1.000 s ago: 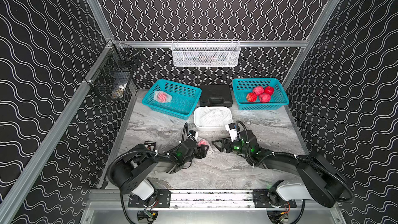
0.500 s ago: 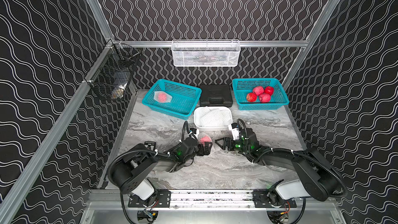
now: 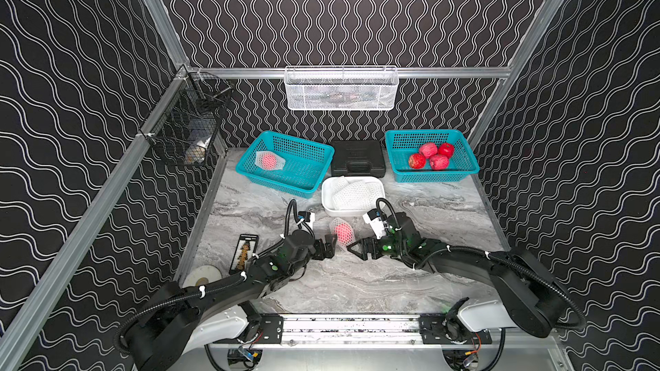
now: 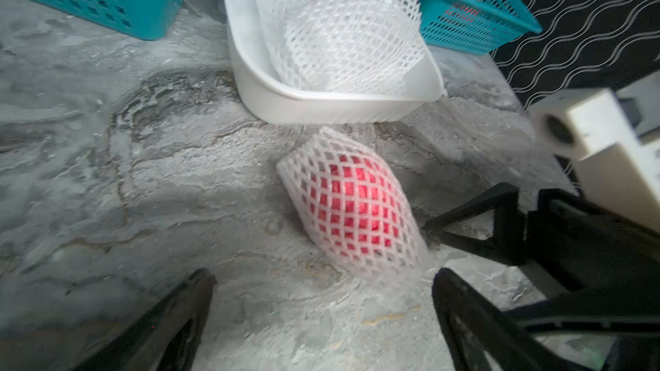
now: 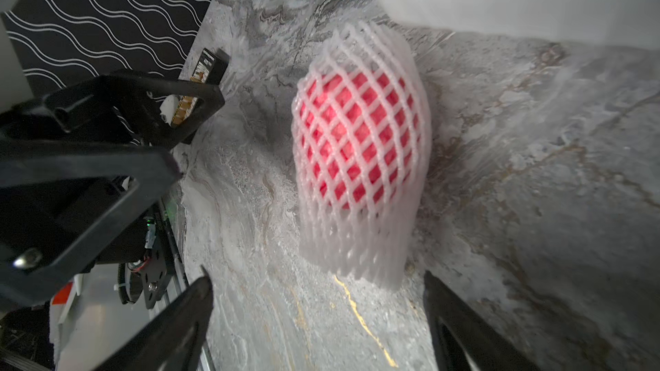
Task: Remove foam nets from apples
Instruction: Place the apple at the center of the board, then remove the foam net from the apple.
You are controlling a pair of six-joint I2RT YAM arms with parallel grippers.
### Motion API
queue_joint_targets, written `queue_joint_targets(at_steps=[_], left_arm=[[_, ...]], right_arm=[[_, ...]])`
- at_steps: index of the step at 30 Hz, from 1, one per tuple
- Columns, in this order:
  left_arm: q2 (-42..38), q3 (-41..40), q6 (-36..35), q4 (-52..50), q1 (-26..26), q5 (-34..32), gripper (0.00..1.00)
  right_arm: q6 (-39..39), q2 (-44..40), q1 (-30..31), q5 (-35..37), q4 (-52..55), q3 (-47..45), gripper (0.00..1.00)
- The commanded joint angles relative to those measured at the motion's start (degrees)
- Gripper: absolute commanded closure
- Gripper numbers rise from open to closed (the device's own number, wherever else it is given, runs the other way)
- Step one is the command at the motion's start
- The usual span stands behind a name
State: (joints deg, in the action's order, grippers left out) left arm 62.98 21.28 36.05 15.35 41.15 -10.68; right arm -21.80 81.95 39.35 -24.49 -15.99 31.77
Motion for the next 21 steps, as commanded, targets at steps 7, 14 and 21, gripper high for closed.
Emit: queue_joint_targets(at_steps=[7,14,21], left_arm=[[4.3,-2.1,0.9,2.7,-0.8,0.1,0.01],[4.7,-1.8,0.2,2.5,-1.1,0.0,0.01],[3.4,-2.4,-0.2,1.4,-1.8,-0.4,0.01]], right_arm=[[2.9,6.2,4.7,9.3,6.4,6.6,0.05],[2.4,11.2,7.4,14.2,8.1,10.1,0.12],[1.8,12.4,7.6,17.5,7.0,11.0,0.24]])
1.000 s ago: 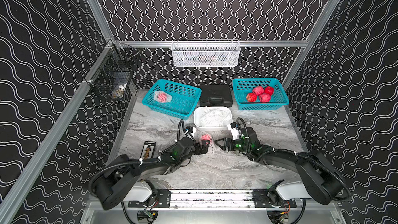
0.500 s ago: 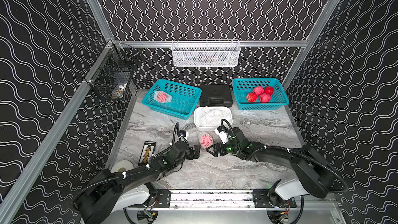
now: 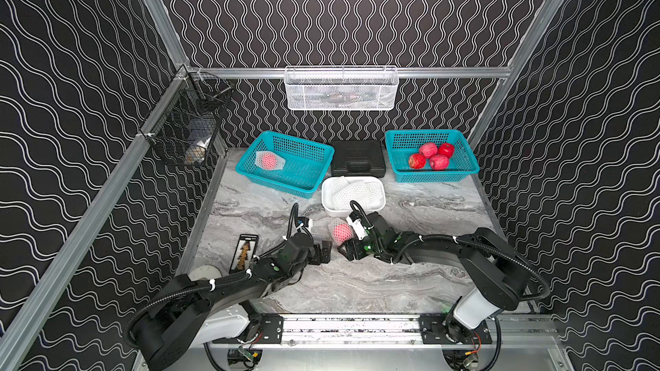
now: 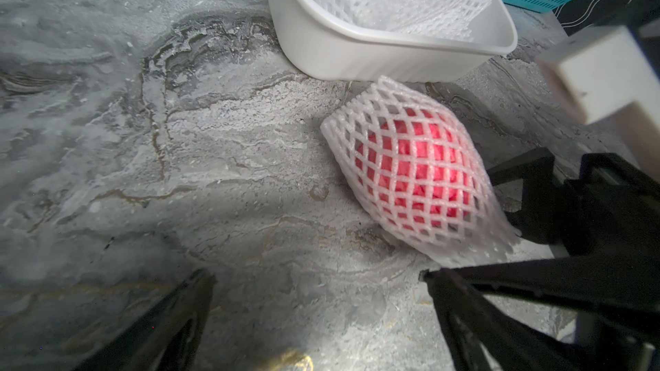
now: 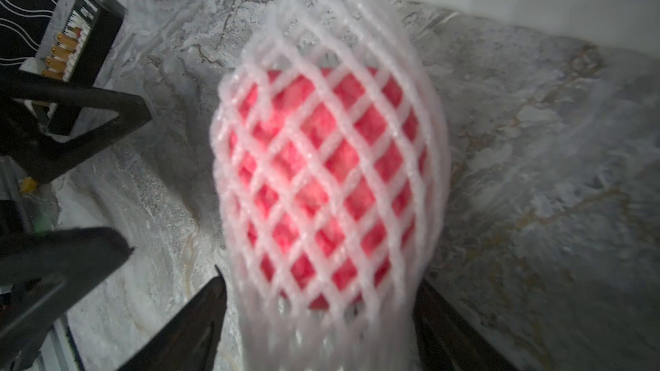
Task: Remove foam nets from apples
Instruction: Remove the foam net from the apple.
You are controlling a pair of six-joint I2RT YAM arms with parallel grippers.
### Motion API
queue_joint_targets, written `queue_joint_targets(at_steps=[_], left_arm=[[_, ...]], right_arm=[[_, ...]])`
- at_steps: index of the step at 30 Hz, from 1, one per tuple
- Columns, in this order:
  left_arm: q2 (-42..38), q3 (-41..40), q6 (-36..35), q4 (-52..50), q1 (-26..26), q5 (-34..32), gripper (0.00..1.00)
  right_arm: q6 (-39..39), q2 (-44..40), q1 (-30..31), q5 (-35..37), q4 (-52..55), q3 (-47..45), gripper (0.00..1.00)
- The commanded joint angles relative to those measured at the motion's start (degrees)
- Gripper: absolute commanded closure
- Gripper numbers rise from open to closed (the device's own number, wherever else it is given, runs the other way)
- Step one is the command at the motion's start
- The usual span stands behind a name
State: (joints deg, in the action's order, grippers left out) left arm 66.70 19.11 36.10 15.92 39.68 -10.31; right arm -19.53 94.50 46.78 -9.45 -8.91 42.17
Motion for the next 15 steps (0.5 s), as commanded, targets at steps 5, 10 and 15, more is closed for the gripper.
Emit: queue_joint_targets(at_steps=[5,10,15], left_arm=[[0.3,-0.7,0.2,1.7,-0.8,-0.5,0.01],[1.7,-0.4,0.2,2.9,-1.3,0.6,0.01],[1.6,-0.1,-0.1,2.0,-1.6,0.5,0.01]], right_arm=[[0.0,-0.9,0.1,2.8,-1.9,-0.4,0.41],[0.3,0.5,0.1,3.1,-3.0,-0.3,0.51],[0.7,0.0,0.1,3.4,-3.1,0.2,0.62]])
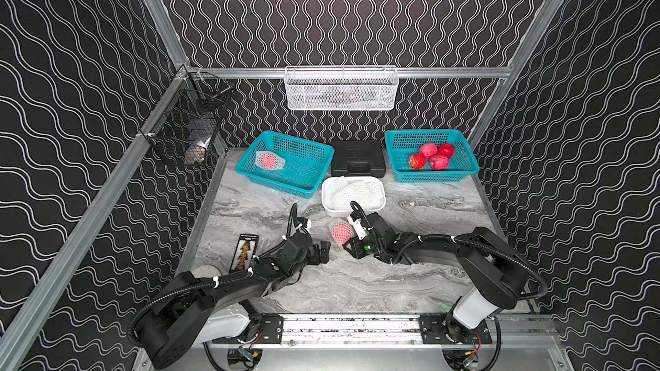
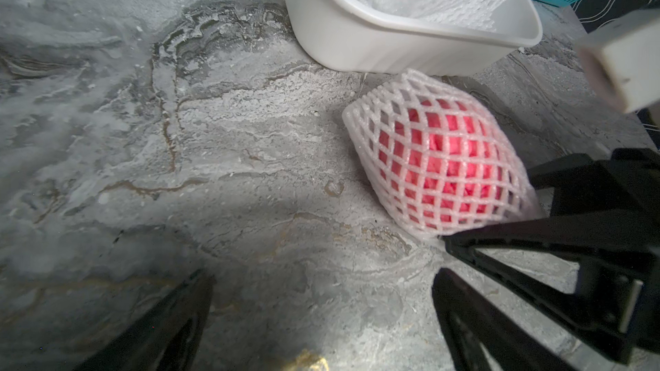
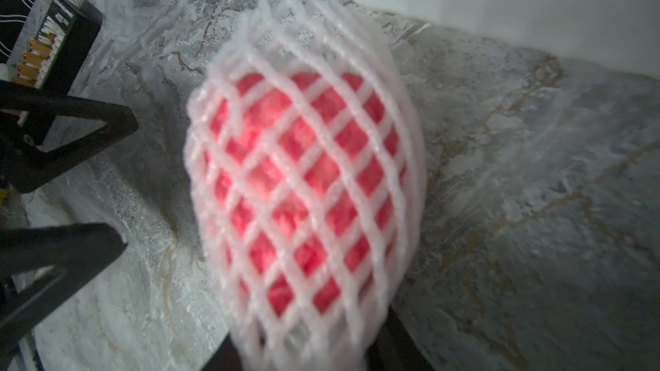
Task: Remove foam nets from apples
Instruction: Remove the foam net from the apple.
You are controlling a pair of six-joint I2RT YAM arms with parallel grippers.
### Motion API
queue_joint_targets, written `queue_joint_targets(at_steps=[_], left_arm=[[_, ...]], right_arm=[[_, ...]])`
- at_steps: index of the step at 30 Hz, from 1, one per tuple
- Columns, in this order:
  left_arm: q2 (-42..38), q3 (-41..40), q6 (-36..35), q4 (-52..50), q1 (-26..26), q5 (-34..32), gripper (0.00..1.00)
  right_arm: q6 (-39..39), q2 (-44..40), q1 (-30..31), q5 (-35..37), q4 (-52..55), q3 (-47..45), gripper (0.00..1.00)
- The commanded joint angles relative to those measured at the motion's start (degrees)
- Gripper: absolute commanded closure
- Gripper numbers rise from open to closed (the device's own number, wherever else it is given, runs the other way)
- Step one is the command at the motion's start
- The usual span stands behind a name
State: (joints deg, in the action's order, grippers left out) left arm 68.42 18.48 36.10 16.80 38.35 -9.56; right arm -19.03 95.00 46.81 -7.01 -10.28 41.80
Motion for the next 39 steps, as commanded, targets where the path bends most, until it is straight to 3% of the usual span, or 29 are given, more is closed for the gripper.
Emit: queue_joint_targets(at_steps=[1,5,10,20,26,39], left_arm=[[-0.5,0.7,-0.3,0.7,-0.4,-0.3,0.01],[-2.3,0.5,-0.7,-0.8,-0.5,-1.7,0.01],[-4.5,0.2,-1.4,-2.9,-1.2,-3.1,0.01],[-5.6,-0.1,-3.1,-5.0,-3.1,-2.0,0.01],[-4.3,0.2,-3.6,-4.2,-3.6,-1.4,0.01],[-2.0,3.2,-5.3,-5.6,-3.8,-0.4,0.01]], right_arm=[[0.3,-1.2,0.0,0.9,-1.4,0.6,0.63],[1.5,-4.2,0.0,-0.1,1.2,1.1,0.77],[2.6,-7.2,0.0,-1.2,9.0,3.0,0.85],[2.1,-11.6,0.0,-4.0,30.2,11.5,0.86],[1.8,-9.3,0.0,-4.9,41.7,20.1,0.86],[4.3,-6.4,-1.4,-6.4,47.1,29.3,0.87]])
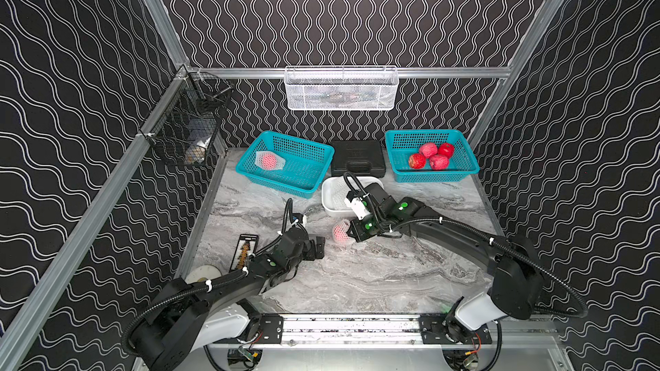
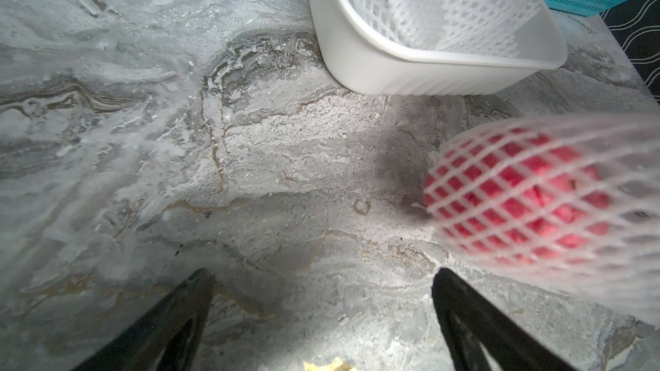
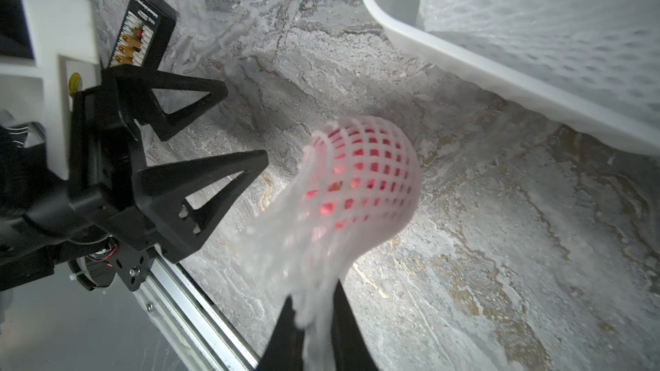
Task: Remove foam nets from apples
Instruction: Remove the foam net from the apple.
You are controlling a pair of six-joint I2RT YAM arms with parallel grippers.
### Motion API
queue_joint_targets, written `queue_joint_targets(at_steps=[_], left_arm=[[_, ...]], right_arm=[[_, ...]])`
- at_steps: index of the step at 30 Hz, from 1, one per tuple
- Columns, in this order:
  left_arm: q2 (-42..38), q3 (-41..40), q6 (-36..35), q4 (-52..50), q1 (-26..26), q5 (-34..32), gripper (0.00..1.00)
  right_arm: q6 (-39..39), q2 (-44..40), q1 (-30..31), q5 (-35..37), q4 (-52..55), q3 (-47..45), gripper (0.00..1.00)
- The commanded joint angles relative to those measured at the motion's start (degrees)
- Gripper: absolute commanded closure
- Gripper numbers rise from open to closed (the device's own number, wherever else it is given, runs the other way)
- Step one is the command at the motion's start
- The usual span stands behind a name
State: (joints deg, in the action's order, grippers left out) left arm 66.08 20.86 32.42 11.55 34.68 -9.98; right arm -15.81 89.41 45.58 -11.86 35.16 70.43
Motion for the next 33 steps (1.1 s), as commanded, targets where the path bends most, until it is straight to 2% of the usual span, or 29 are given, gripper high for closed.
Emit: queue_joint_targets(at_steps=[1,5,12,15,19,22,24,29,33], left_arm=[[0.4,0.9,-1.8,-0.2,0.0,0.1,0.01],[1.4,1.5,-2.0,0.0,-0.1,0.0,0.01],[0.1,1.6,-2.1,-0.8,-0.1,-1.2,0.01],[-2.4,1.8,-2.6,-1.5,-0.1,-1.9,0.01],[-6.2,1.6,-3.2,0.3,0.0,-3.4,0.02],[-6.7,2.7,-4.4,2.6,-0.1,-3.6,0.06],[-5.5,5.1,-5.9,2.8,-0.1,-3.8,0.08],[-1.5,12.5,-9.8,4.3,-0.3,-5.3,0.18],[3.8,20.6,-10.5,3.5,-2.9,-1.2,0.23]], right_arm=[[1.1,-1.4,-0.2,-1.6,-0.8,-0.8,0.86],[1.4,0.9,-0.7,-2.6,1.5,0.7,0.87],[1.7,-3.7,-2.7,-4.9,-2.3,1.0,0.87],[0.7,-6.2,-6.4,-12.6,-6.3,0.9,0.87],[-6.6,-8.0,-14.2,-24.1,-22.0,-2.9,0.86],[-11.4,-5.4,-18.0,-29.4,-32.5,-3.8,0.86],[-12.5,-2.5,-19.2,-30.3,-36.3,-2.9,0.86],[-13.7,5.8,-24.1,-30.3,-38.7,0.6,0.86],[-13.4,12.1,-27.1,-29.5,-35.9,2.3,0.86]])
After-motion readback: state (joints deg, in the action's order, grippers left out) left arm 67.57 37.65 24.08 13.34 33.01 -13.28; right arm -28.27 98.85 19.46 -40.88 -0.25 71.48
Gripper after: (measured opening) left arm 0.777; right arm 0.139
